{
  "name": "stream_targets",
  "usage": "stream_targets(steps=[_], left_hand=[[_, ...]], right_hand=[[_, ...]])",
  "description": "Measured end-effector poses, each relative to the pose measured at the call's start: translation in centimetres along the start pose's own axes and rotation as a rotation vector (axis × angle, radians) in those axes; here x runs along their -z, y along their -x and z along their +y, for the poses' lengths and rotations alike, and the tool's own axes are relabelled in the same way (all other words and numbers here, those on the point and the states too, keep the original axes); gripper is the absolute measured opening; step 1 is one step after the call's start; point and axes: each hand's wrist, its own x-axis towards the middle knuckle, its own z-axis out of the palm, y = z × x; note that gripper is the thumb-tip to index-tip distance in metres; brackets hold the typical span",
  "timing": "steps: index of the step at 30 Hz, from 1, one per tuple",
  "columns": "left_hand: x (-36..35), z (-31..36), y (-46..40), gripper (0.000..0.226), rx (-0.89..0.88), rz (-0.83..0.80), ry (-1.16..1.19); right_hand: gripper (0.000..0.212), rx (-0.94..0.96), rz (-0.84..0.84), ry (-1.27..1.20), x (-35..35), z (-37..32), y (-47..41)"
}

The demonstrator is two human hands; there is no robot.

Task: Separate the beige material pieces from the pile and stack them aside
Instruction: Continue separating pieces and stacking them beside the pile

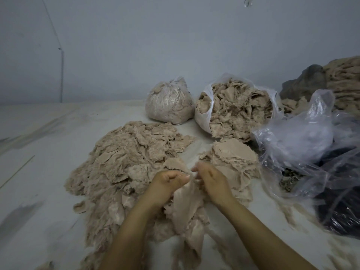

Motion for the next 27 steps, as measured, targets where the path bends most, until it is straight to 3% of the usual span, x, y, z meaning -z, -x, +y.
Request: stream_targets(steps=[2, 3, 7, 11, 13, 17, 22, 24, 27], left_hand=[[-0.2, 0.2, -0.1, 0.022, -0.006, 0.039, 0.052], [0.0, 0.1, -0.2, 0.025, -0.004, 0.104, 0.075], [0.6, -1.1, -0.6, 0.030, 0.046, 0.355, 0.118], [2.8, -2.6, -0.9, 0.033, -0.023, 0.582, -0.237], [2.4, -2.3, -0.7, 0.029, -0.066, 0.482, -0.356], [-1.8, -1.2, -0.5, 0.024, -0.027, 0.066, -0.158], [-2.8, -2.8, -0.2, 0.031, -0.056, 0.043, -0.174], [-2.8, -2.7, -0.3, 0.028, -0.051, 0.017, -0.119], [-2.1, -2.6, -0.6, 0.036, -0.053, 0.113, -0.109]], right_hand=[[0.025, 0.066, -0.247, 0.011, -0.6, -1.2, 0.1], [0.028, 0.062, -0.286, 0.000, -0.8, -1.1, 0.2], [0.041, -0.001, -0.188, -0.186, -0.4, -0.2, 0.9], [0.043, -0.029, 0.034, -0.291, 0.8, 0.0, 0.6], [0.041, -0.031, 0.021, -0.332, 0.8, -0.4, 0.7], [0.034, -0.084, 0.079, -0.478, -0.5, -0.9, 0.5], [0.034, -0.111, 0.045, -0.370, -0.5, -0.3, 0.7], [0.027, -0.172, 0.110, -0.453, -0.6, 0.0, 0.7], [0.026, -0.246, 0.240, -0.493, -0.8, 0.7, 0.3]])
